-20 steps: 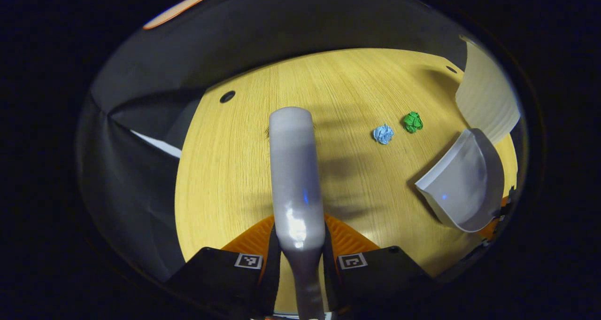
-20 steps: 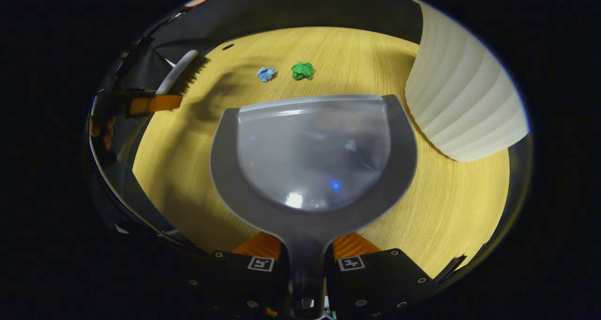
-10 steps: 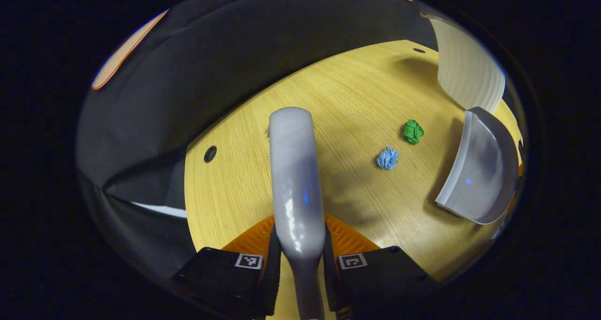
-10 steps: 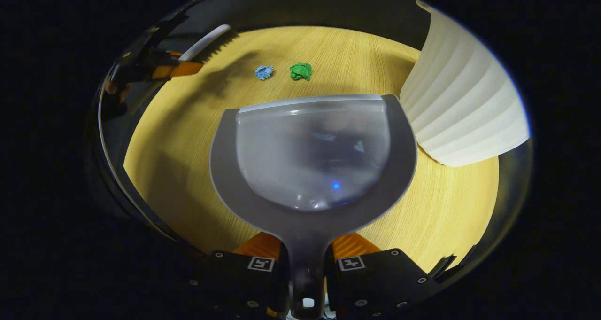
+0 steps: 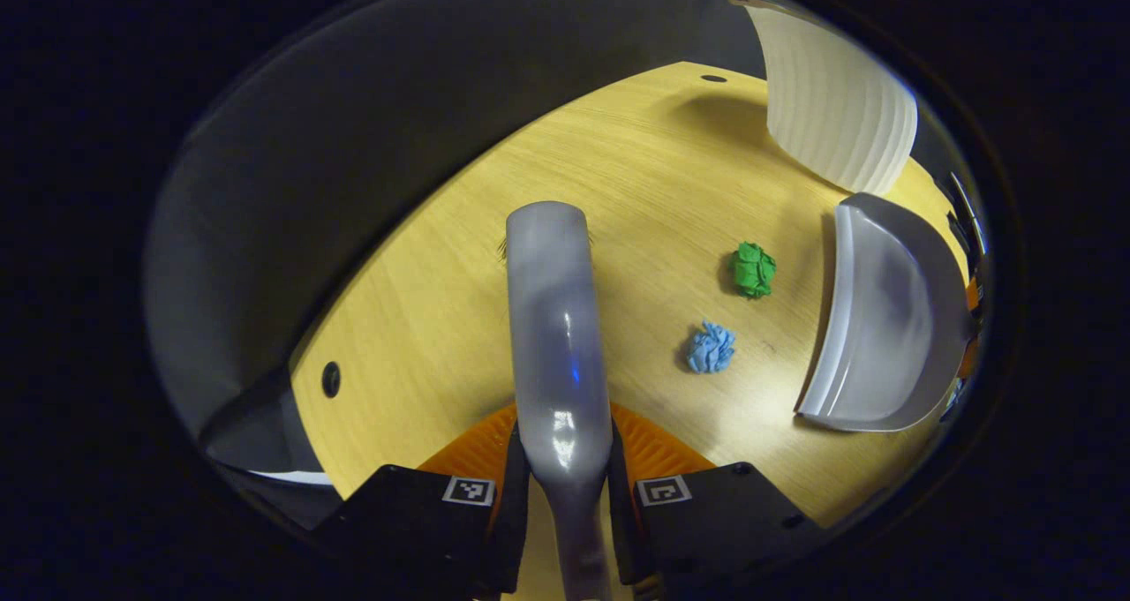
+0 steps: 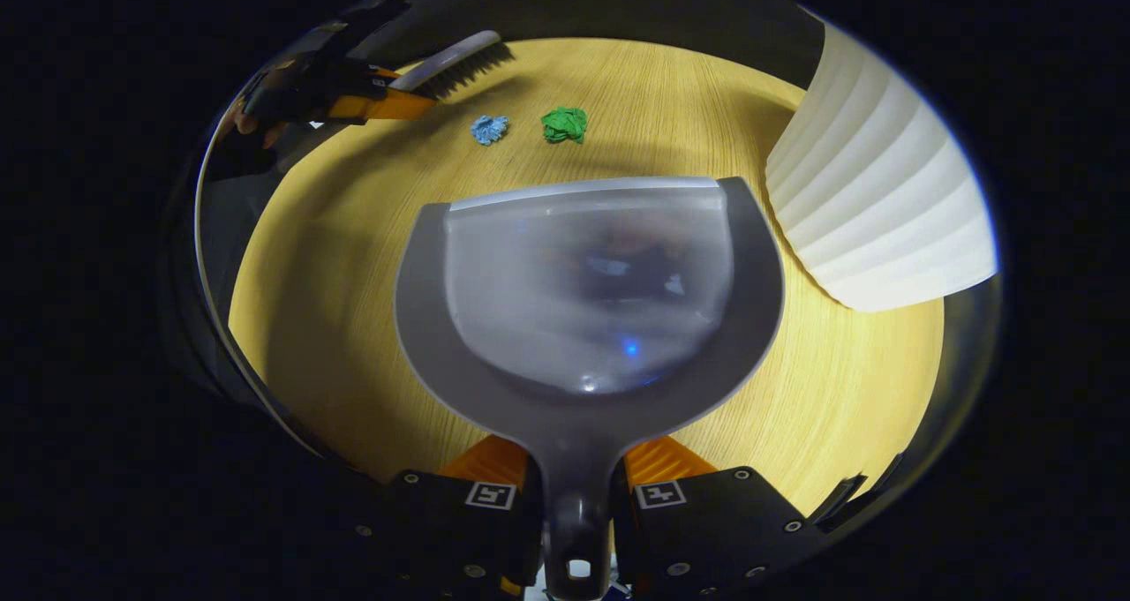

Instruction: Pick up the small broom and dustpan from the desktop, sweep the trash into the dustpan with the broom, and then empty the trash into the garbage bin.

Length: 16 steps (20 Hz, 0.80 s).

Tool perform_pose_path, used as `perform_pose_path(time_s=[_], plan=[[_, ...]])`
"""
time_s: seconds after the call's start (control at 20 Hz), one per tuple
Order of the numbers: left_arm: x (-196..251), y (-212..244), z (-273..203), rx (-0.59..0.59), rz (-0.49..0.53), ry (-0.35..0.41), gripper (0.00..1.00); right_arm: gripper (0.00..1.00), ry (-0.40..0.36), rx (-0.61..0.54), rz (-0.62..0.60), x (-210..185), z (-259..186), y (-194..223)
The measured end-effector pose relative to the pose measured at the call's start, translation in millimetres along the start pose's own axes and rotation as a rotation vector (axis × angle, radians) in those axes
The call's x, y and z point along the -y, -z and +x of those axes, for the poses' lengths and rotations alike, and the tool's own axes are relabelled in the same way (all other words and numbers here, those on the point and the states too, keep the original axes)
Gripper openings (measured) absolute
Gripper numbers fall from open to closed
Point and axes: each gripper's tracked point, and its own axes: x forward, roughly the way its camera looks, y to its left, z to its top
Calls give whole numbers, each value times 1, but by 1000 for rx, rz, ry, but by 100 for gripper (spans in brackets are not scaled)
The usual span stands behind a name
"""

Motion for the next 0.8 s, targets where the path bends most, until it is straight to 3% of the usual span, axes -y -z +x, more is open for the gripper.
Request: perform_pose_path(time_s=[0.1, 0.15, 0.2, 0.25, 0.3, 0.35, 0.45, 0.5, 0.55, 0.8], plan=[[3, -37, 9, -10, 31, 47, 43, 35, -5, -4, -6, 2, 2, -3], [13, 20, 4, -12, 42, 76, 43, 35, -5, -1, -2, 2, 2, -5], [25, -27, 30, -16, 53, 105, 44, 35, -5, -4, -3, 3, 2, -7], [22, -22, 22, -20, 68, 124, 44, 27, -8, -7, -4, 3, 2, -9], [21, -42, 27, -20, 84, 141, 43, 43, -17, -12, -1, 2, 1, -10], [24, -49, 29, -22, 96, 159, 43, 35, -25, -17, 1, 3, -1, -9], [36, -55, 36, -34, 113, 207, 44, 35, -33, -26, -5, 3, 0, -9], [41, -58, 37, -44, 123, 231, 44, 43, -36, -29, -10, 4, -2, -10], [47, -61, 36, -53, 136, 255, 44, 35, -36, -31, -13, 5, -2, -9], [68, -89, 27, -69, 221, 334, 44, 35, -16, -51, -32, 12, -1, -8]])
